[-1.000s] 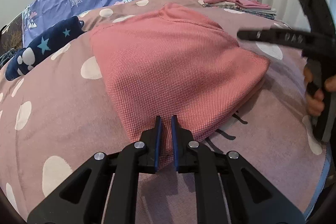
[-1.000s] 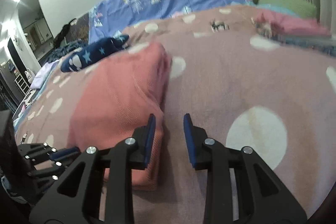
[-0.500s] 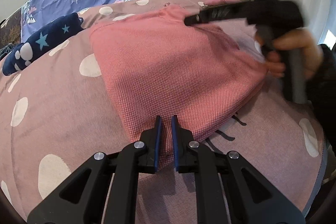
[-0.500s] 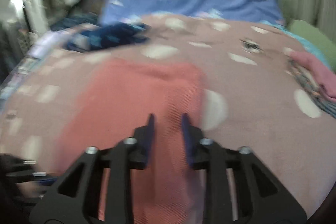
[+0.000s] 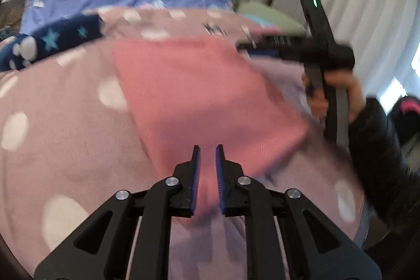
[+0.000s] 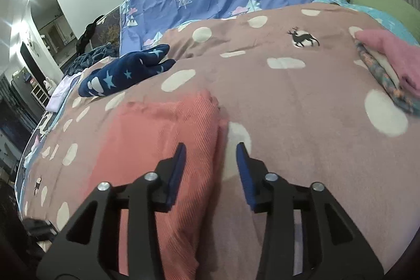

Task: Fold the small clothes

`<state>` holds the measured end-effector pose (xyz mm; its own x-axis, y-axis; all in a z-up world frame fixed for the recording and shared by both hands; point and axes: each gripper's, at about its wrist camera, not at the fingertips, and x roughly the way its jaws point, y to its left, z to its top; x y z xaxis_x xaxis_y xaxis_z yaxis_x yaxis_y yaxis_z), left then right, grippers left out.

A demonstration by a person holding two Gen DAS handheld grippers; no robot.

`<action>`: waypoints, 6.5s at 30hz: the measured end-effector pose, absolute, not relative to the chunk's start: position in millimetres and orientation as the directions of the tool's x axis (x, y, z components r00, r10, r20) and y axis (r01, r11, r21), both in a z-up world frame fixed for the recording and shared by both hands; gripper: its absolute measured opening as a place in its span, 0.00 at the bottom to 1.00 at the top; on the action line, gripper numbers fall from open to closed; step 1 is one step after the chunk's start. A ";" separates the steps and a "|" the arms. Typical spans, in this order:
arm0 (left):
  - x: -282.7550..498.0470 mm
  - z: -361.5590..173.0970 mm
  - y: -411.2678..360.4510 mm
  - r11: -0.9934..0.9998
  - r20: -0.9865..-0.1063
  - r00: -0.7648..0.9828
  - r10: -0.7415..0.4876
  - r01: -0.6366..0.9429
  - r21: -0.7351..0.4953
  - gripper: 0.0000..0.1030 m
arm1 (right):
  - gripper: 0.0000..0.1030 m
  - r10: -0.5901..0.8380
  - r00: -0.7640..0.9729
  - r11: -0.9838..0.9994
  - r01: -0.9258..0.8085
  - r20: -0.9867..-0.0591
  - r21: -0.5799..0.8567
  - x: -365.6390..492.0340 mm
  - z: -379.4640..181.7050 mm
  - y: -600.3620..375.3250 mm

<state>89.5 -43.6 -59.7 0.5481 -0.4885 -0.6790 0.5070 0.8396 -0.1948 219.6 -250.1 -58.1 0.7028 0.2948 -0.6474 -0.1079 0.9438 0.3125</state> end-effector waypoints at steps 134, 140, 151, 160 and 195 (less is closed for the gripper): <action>206.0 -114.1 -31.7 0.762 -0.680 0.370 -0.633 0.449 -0.466 0.78 | 0.50 0.657 0.410 0.749 -0.256 -0.633 0.611 218.4 -112.4 -242.8; 195.9 -114.5 -27.7 0.741 -0.688 0.344 -0.639 0.515 -0.431 0.77 | 0.47 0.663 0.373 0.745 -0.249 -0.649 0.618 203.6 -109.7 -257.4; 213.1 -118.1 -46.9 0.733 -0.699 0.334 -0.632 0.549 -0.401 0.72 | 0.42 0.663 0.376 0.746 -0.259 -0.647 0.614 230.7 -114.3 -241.8; 207.2 -109.2 -54.8 0.754 -0.682 0.406 -0.608 0.564 -0.337 0.35 | 0.29 0.613 0.463 0.784 -0.254 -0.640 0.567 218.0 -102.6 -236.5; 204.0 115.9 -405.7 0.540 -0.306 0.570 -0.762 0.821 0.185 0.27 | 0.21 -0.113 0.935 0.975 0.170 -0.338 0.146 139.0 130.9 -523.7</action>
<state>204.0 -405.7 115.9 0.5702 -0.7623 -0.3062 0.8211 0.5401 0.1846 139.0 -523.7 130.9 0.9345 -0.1126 -0.3376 0.1702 0.9745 0.1461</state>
